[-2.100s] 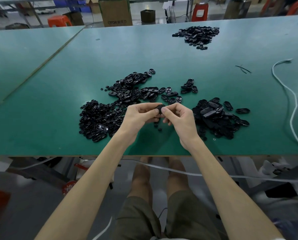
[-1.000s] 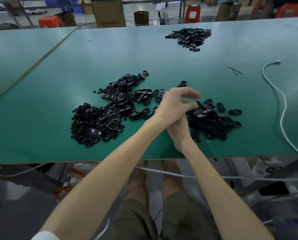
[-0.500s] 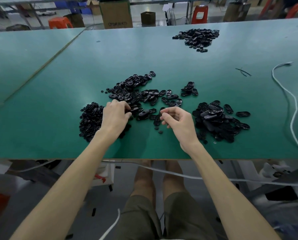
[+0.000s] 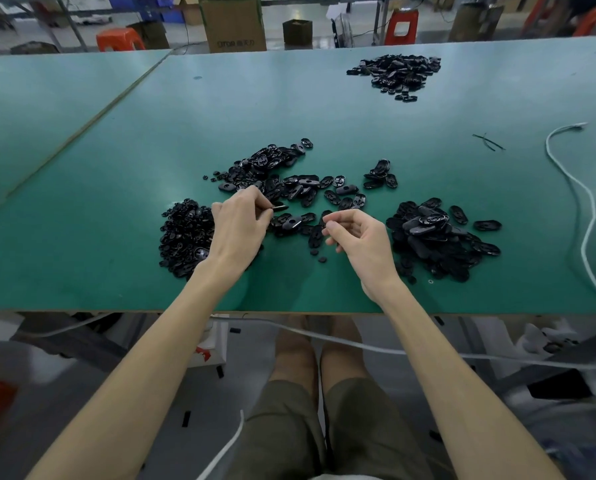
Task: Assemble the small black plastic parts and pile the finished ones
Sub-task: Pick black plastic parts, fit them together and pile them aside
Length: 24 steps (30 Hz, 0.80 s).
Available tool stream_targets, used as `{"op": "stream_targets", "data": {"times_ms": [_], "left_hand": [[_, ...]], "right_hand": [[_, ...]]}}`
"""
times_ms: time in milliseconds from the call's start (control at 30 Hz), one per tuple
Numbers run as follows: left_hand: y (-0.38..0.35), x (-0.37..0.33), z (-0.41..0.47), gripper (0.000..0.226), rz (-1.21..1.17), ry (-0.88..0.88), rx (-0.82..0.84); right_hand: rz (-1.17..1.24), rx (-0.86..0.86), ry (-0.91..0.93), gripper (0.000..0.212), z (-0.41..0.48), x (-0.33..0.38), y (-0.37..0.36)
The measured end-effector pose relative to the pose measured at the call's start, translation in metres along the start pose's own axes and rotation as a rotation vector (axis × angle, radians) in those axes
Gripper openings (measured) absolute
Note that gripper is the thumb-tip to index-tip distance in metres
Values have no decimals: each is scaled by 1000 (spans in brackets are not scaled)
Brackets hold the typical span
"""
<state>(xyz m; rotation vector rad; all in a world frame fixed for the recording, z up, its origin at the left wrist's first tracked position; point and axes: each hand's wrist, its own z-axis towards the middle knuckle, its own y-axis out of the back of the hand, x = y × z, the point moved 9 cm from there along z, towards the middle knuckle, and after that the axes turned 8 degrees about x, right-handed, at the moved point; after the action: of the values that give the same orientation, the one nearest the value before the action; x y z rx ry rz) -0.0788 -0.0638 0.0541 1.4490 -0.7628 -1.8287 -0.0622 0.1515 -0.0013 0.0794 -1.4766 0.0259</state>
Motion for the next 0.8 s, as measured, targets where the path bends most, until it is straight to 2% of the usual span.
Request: {"op": "stream_targets", "data": {"times_ms": [200, 300, 400, 567, 800], "left_hand": [[-6, -27, -8, 7, -240, -151, 53], [-14, -44, -12, 8, -218, -261, 87], [-21, -52, -15, 9, -205, -311, 114], [-16, -47, -17, 12, -292, -279, 59], [-17, -25, -17, 18, -512, -101, 40]], "right_hand": [[62, 7, 22, 10, 0, 0, 0], [65, 19, 29, 17, 0, 1, -1], [58, 22, 35, 12, 0, 0, -1], [98, 33, 24, 9, 1, -2, -1], [157, 32, 35, 13, 1, 1, -1]]}}
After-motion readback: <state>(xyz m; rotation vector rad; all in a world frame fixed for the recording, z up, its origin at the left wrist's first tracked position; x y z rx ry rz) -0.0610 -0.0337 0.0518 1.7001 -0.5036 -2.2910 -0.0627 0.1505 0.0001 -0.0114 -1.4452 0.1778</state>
